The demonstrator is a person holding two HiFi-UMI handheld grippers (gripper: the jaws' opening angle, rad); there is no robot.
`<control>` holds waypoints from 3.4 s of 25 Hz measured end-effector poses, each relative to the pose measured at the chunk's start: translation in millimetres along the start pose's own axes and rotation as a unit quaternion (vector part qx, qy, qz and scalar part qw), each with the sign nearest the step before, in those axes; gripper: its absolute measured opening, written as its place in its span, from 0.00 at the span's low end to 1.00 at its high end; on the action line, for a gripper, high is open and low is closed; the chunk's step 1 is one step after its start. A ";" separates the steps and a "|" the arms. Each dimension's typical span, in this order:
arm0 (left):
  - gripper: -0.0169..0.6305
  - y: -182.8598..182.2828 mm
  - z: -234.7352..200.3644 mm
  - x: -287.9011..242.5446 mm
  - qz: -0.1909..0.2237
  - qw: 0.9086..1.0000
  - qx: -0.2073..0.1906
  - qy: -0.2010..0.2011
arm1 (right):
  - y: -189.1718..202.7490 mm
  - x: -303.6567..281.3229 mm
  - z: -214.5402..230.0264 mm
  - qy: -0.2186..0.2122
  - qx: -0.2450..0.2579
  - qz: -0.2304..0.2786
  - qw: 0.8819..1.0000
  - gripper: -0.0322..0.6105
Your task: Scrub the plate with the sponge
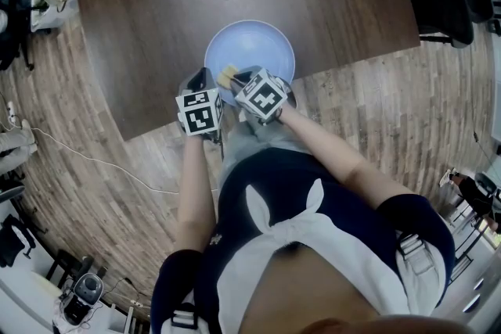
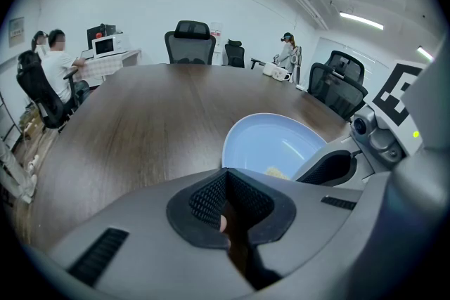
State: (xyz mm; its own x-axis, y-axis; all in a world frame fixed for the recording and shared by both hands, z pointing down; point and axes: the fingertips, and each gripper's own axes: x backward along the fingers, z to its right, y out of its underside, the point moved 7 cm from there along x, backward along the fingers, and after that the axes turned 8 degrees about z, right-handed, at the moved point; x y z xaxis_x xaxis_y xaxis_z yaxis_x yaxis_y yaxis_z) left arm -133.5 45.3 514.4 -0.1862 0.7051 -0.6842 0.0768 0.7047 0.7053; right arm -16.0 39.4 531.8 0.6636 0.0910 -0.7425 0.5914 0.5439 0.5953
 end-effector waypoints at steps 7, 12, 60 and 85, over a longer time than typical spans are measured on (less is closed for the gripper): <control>0.03 4.6 0.1 -3.6 -0.003 1.000 0.000 0.007 | -2.5 2.3 7.5 0.009 -0.003 0.003 1.000 0.09; 0.02 2.9 1.9 -3.3 -0.003 1.000 -0.001 0.003 | -1.4 4.6 15.8 0.017 -0.006 0.004 1.000 0.09; 0.03 3.0 2.1 -0.9 -0.002 1.000 -0.005 0.004 | -4.9 32.9 77.8 0.105 -0.032 0.009 0.994 0.09; 0.03 4.7 5.9 -3.2 -0.005 1.000 -0.008 -0.011 | -4.9 54.5 113.9 0.210 0.031 -0.036 0.977 0.09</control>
State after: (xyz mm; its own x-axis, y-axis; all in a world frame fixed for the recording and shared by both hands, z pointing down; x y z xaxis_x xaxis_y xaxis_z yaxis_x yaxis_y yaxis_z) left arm -126.7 46.9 518.8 -0.1643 0.7002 -0.6948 0.0596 0.7101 0.7016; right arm 69.5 -53.3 523.4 0.3807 0.3957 -0.8358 0.6647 0.5113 0.5448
